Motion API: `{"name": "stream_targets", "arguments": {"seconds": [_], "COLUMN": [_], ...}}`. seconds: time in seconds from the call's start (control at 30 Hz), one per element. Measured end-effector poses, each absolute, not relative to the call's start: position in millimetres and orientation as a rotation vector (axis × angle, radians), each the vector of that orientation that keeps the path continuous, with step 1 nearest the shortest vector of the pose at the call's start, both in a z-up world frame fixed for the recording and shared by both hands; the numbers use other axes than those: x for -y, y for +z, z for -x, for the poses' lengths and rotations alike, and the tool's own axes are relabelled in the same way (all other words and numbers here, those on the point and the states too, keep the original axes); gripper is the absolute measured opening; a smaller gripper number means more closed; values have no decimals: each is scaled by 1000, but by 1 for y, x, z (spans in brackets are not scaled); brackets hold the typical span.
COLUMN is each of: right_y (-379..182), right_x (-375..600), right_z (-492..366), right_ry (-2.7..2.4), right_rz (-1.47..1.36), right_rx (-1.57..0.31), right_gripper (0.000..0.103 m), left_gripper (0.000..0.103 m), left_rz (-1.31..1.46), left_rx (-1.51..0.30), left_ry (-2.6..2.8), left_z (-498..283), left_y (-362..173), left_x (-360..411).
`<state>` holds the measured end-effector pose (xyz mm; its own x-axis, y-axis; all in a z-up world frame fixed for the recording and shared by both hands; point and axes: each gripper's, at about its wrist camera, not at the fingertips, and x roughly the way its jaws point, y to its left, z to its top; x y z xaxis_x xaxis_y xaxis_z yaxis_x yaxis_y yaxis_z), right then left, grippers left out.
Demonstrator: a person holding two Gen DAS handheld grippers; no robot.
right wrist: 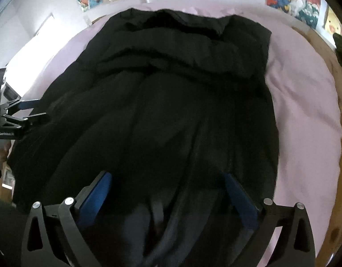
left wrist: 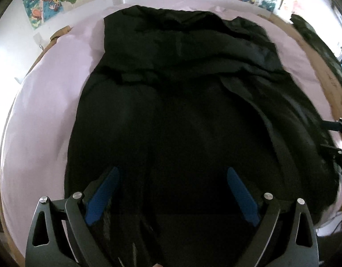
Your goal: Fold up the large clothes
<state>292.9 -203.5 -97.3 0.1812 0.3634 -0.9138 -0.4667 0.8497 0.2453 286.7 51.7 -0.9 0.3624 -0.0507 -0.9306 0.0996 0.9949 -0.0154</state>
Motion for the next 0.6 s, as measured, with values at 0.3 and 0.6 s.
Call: {"name": "stream_targets", "arguments": {"seconds": [0.3, 0.6], "right_y": [-68, -61], "right_x": [207, 168], "right_z": [-217, -163], "right_ry": [656, 834], "right_rz": [205, 545], "right_rx": [-1235, -1113], "right_gripper": [103, 103], "left_gripper": [96, 96], "left_rz": [-73, -200], "left_rx": [-1166, -1149], "left_ry": [-235, -418], "left_z": [-225, -184], "left_y": [35, 35], "left_x": [-31, -29]}}
